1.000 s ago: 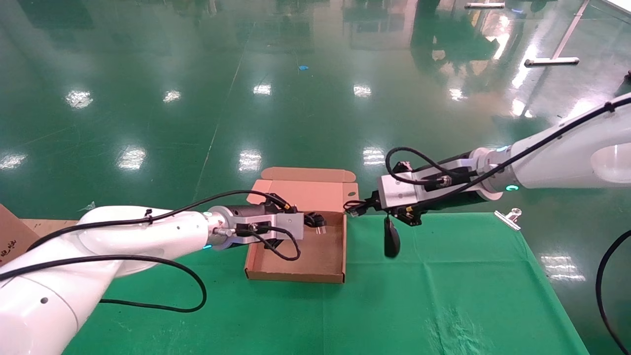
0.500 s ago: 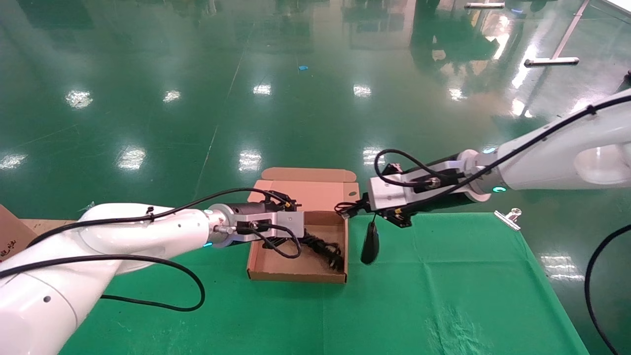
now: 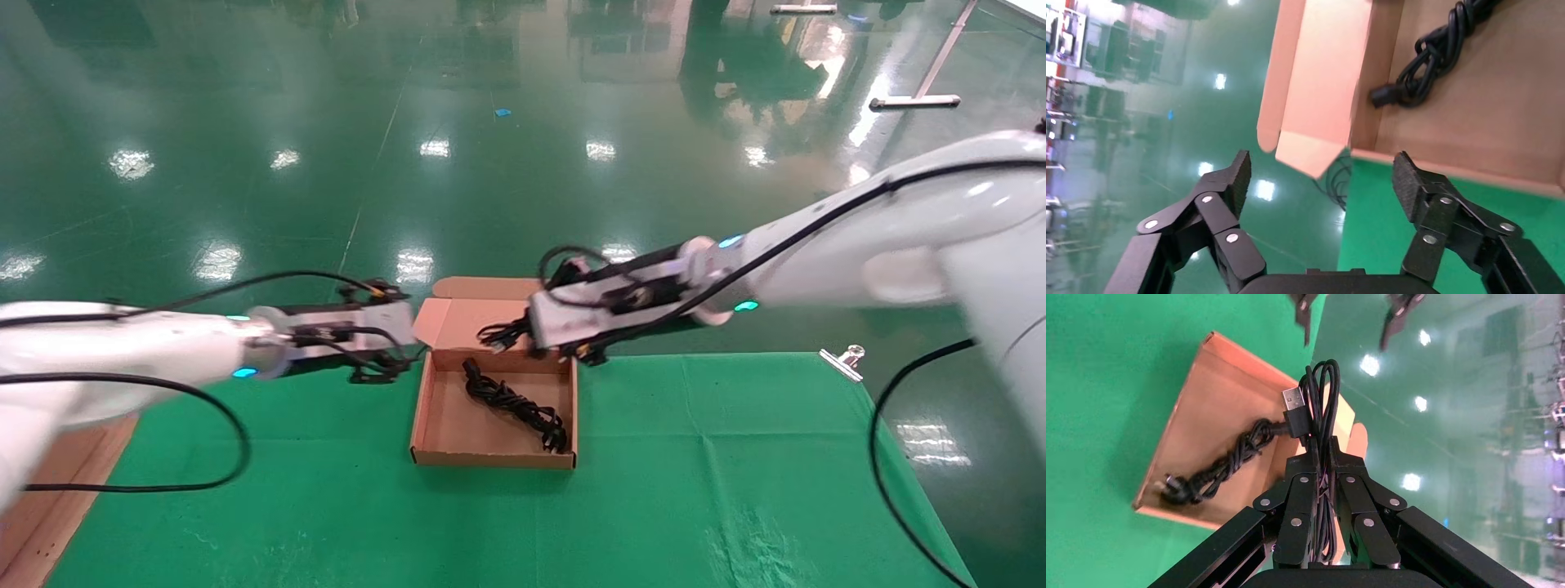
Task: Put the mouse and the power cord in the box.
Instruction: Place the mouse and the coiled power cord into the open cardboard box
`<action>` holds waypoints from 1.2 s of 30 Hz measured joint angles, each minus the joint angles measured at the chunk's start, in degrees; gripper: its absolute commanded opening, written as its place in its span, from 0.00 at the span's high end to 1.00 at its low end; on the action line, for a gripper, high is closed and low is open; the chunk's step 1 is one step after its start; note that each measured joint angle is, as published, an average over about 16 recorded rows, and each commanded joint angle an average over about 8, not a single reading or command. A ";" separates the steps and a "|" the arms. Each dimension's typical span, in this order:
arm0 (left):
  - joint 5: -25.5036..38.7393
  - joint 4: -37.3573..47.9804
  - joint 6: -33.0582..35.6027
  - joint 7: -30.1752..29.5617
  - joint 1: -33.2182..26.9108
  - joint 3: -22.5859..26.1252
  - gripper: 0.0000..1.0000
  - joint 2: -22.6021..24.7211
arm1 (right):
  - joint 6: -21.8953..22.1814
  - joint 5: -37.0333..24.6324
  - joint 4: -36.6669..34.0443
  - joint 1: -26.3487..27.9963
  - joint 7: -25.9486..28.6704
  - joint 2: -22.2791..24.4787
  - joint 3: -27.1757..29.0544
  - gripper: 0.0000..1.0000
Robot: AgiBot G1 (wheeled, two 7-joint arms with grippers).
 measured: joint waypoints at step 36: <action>-5.67 6.57 7.79 10.44 -0.11 -3.94 0.00 -6.80 | 20.92 10.80 17.41 -8.44 14.00 -0.06 -29.38 0.00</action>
